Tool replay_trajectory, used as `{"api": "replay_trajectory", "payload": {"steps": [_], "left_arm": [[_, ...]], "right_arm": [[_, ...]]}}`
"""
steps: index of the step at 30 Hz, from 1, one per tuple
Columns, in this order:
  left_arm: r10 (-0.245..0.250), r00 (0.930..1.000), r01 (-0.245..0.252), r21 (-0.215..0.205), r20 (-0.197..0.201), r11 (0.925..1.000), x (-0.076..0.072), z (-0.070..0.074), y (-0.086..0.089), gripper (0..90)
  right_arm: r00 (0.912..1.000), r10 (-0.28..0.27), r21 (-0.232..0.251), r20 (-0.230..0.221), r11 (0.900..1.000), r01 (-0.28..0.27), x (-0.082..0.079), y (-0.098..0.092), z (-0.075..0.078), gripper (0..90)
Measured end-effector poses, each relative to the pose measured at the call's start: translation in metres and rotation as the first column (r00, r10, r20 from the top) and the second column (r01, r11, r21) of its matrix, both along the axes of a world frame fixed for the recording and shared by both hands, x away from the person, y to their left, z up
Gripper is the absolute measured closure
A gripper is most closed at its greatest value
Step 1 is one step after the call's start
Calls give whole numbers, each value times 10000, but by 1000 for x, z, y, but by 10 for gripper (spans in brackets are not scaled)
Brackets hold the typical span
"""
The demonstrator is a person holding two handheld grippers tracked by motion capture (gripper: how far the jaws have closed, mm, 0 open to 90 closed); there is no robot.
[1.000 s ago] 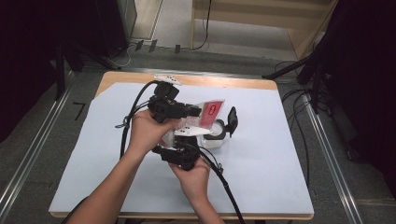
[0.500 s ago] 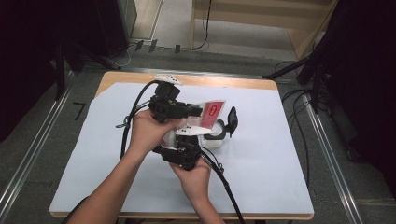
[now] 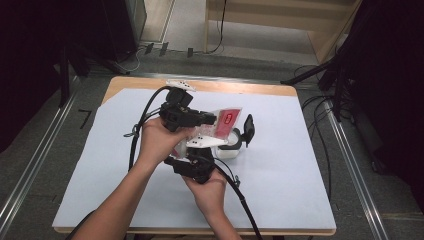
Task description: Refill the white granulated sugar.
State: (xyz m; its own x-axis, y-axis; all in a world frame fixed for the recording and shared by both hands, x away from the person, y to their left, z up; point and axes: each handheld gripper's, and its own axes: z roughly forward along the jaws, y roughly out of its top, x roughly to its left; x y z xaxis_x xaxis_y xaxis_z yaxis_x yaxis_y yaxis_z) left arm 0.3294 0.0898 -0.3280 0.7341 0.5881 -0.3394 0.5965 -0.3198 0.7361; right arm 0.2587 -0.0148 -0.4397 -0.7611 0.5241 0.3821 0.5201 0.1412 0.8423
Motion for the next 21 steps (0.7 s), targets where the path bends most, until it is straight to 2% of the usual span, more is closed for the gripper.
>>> {"api": "replay_trajectory", "payload": {"steps": [21], "left_arm": [[-49,9998,50,-90,184,9999,0,0,-1,778]], "right_arm": [[9997,-11,154,-224,9999,14,1,-2,3,635]]}}
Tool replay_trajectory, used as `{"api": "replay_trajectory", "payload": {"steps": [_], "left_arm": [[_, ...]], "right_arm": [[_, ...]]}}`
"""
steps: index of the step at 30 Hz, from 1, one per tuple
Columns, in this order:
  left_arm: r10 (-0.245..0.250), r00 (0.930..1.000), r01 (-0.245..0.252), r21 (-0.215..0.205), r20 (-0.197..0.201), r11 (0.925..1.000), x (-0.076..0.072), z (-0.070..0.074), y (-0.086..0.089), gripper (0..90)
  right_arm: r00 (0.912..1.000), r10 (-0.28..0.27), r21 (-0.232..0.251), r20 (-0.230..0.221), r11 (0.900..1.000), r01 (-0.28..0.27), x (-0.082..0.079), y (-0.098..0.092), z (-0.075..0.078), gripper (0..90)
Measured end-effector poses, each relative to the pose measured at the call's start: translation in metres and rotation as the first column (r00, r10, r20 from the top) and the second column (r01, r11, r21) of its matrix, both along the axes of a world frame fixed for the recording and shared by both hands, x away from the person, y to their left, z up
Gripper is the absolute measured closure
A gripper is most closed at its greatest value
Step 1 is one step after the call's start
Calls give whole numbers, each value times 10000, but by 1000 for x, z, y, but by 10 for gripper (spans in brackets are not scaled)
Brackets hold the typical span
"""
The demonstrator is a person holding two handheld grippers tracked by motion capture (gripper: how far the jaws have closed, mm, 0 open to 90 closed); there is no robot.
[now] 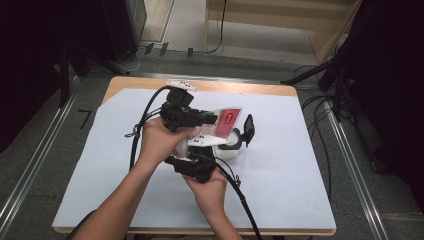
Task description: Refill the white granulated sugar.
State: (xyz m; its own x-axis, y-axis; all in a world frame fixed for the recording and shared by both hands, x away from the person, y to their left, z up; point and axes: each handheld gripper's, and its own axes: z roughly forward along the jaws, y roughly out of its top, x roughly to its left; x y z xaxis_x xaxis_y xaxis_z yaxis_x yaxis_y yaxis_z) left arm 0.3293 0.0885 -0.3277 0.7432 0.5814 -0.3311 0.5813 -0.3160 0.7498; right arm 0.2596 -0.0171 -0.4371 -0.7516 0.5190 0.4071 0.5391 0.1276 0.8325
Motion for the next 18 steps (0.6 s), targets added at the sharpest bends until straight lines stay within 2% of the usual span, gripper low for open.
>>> {"api": "replay_trajectory", "payload": {"steps": [5,9,18], "left_arm": [[-12,10000,12,130,25,9999,0,0,0,778],[-24,10000,24,-29,10,10000,0,-1,0,778],[-22,10000,22,39,65,10000,0,0,-1,778]], "right_arm": [[10000,3,-16,11,10000,-3,0,0,0,635],[10000,-8,-34,13,10000,8,0,0,0,635],[10000,-72,-7,-4,10000,72,0,0,-1,635]]}}
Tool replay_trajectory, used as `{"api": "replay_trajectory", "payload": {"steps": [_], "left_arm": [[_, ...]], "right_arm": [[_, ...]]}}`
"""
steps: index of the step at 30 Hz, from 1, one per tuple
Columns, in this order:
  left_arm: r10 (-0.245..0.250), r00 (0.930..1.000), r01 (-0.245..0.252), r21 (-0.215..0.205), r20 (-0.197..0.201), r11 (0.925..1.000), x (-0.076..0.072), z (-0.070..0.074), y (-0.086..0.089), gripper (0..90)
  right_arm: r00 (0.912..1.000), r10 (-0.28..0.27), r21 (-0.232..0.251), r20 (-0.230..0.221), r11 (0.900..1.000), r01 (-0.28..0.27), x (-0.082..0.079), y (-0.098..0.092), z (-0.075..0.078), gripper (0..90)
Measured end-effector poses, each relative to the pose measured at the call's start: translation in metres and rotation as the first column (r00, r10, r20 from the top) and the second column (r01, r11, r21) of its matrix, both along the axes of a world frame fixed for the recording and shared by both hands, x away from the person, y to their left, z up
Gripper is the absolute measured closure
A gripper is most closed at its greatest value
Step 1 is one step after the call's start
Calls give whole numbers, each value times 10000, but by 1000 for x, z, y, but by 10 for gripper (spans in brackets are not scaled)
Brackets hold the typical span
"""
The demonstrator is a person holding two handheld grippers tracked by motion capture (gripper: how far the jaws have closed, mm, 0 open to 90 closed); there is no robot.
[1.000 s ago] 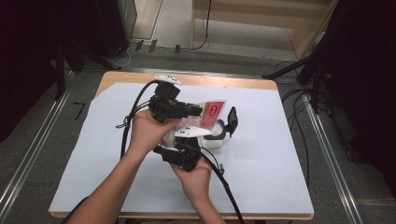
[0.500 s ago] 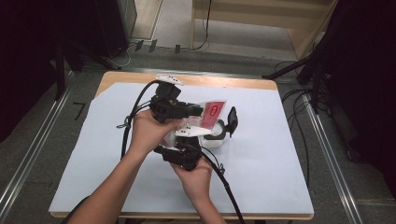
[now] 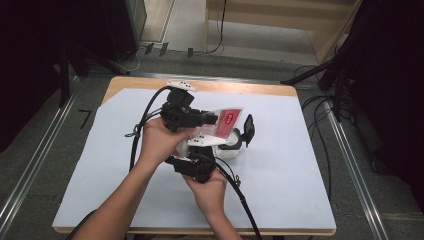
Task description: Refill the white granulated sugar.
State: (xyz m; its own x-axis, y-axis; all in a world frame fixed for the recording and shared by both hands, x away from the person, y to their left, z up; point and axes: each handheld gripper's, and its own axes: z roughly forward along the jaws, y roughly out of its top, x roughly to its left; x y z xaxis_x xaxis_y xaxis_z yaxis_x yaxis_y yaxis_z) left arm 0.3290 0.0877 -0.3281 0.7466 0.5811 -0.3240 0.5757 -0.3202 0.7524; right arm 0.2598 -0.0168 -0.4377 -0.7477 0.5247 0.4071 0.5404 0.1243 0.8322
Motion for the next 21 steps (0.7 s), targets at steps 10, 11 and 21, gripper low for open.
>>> {"api": "replay_trajectory", "payload": {"steps": [10,11,21], "left_arm": [[-4,10000,4,-6,51,10000,0,0,-1,783],[8,10000,-8,7,26,10000,-1,0,-1,785],[14,10000,-14,56,41,10000,-2,0,-2,809]], "right_arm": [[10000,-46,27,-2,10000,46,0,0,0,634],[10000,-64,31,-16,10000,64,0,0,0,635],[9998,-171,83,40,9998,171,-1,1,-1,635]]}}
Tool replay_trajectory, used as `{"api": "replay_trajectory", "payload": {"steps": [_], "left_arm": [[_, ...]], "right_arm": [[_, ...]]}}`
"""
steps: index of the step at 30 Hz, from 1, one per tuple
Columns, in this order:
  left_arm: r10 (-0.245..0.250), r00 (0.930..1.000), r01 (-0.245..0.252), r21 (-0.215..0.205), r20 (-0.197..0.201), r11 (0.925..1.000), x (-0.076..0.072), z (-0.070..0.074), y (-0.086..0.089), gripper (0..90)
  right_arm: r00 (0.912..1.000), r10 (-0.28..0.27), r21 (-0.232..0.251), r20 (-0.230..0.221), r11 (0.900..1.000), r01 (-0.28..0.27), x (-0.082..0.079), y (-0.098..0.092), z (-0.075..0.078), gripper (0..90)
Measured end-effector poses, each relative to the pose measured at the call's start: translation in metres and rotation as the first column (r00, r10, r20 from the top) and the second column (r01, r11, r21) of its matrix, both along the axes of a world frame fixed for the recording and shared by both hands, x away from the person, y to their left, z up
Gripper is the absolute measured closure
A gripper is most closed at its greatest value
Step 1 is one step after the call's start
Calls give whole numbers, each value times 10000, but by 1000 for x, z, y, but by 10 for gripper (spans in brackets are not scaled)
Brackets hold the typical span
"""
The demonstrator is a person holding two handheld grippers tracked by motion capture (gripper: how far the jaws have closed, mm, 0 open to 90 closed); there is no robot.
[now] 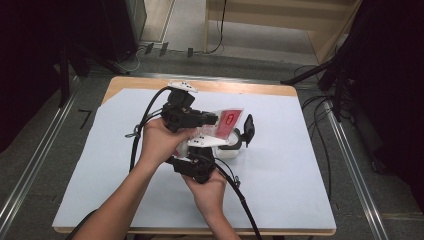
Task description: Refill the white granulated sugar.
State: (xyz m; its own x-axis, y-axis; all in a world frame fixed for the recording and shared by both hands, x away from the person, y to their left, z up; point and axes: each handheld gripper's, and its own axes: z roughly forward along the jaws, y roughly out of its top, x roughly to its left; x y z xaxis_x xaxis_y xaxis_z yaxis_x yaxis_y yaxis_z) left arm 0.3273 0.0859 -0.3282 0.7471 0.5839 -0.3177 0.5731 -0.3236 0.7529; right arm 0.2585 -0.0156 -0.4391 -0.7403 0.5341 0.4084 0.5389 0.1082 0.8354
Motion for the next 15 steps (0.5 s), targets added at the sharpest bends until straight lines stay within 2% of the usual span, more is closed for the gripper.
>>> {"api": "replay_trajectory", "payload": {"steps": [15], "left_arm": [[67,9999,-68,63,139,10000,-2,4,0,810]], "right_arm": [[10000,-21,70,18,10000,21,-1,1,2,635]]}}
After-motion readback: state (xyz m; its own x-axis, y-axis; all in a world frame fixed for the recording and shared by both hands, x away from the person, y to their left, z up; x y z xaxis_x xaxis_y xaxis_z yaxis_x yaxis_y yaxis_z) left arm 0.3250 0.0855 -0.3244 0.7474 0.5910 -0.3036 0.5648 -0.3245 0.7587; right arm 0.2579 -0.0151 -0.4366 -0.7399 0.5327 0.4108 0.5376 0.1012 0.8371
